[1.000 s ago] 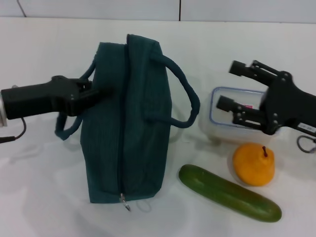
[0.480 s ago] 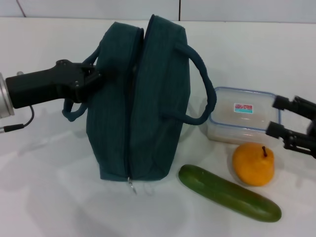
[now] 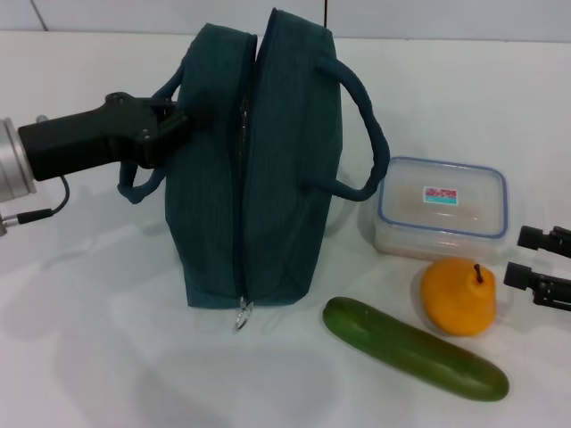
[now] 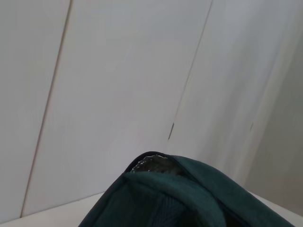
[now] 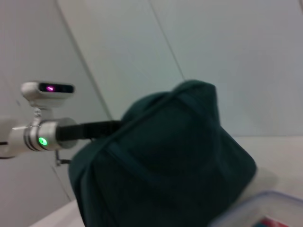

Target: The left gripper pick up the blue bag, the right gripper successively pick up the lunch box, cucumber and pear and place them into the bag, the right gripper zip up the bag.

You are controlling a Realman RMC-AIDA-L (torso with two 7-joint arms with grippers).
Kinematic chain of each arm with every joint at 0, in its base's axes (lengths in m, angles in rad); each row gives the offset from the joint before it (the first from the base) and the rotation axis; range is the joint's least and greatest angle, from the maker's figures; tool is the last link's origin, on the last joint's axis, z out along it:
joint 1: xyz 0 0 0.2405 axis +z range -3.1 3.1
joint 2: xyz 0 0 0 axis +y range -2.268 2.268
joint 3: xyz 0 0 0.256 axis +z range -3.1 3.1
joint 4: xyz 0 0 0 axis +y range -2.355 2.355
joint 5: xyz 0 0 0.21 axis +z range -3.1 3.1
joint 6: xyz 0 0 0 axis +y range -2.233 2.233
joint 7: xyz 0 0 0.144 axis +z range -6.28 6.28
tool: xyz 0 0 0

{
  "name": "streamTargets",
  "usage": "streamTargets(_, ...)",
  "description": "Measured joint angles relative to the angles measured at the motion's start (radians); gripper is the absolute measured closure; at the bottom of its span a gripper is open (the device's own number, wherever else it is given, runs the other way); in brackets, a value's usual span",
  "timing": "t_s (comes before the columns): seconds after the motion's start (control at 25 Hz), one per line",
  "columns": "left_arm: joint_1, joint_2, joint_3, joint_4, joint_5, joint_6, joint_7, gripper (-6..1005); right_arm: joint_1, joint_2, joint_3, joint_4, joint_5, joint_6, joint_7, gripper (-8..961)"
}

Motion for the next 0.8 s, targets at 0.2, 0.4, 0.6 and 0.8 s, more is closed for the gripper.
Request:
streamTargets(0.2,-0.006,0.001,0.000,-0.019,-0.002,-0.009,0.008,960,0.002,-0.009,0.002,0.023,-0.001,0.025,0.018,168)
streamTargets(0.4,-0.018,0.001,-0.001,-0.044,-0.002,-0.028,0.011,960,0.019,-0.011,0.000,0.024,-0.011,0.090,0.046,168)
streamTargets(0.6,-0.019,0.002,-0.002,-0.049,-0.003,-0.034,0.012,960,0.042,-0.009,0.003,0.017,-0.015,0.142,0.063,169)
streamTargets(0.8,-0.019,0.002,-0.002,-0.049,-0.003,-0.049,0.014,960,0.061,-0.005,0.026,0.015,-0.008,0.166,0.064,169)
